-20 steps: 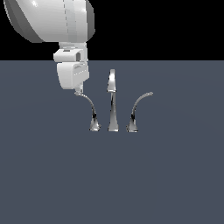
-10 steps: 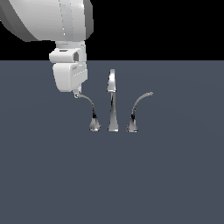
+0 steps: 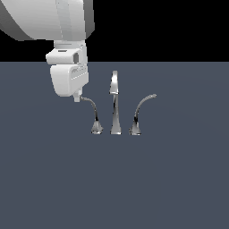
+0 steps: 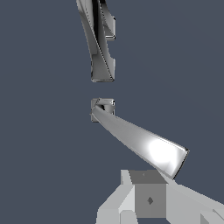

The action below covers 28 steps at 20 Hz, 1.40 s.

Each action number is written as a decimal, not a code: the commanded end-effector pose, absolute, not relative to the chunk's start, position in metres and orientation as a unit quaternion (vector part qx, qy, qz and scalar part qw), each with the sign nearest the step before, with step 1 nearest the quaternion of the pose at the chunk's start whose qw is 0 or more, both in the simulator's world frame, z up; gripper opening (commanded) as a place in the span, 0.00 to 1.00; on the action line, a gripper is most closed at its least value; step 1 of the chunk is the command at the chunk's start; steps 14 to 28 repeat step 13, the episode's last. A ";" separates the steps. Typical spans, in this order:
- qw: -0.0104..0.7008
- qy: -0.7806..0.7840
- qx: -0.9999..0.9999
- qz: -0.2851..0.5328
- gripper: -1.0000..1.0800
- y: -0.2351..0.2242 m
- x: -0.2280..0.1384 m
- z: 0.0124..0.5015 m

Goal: Turn on the faucet by rotating a designated handle.

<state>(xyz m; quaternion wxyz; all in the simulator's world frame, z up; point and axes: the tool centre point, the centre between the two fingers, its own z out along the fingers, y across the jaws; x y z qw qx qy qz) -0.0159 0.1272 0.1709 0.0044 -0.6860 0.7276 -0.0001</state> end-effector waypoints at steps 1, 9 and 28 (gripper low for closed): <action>0.003 0.729 -0.684 0.000 0.00 0.118 -0.020 0.171; 0.001 0.730 -0.683 0.000 0.00 0.092 -0.035 0.171; 0.000 0.730 -0.683 0.000 0.00 0.081 -0.041 0.171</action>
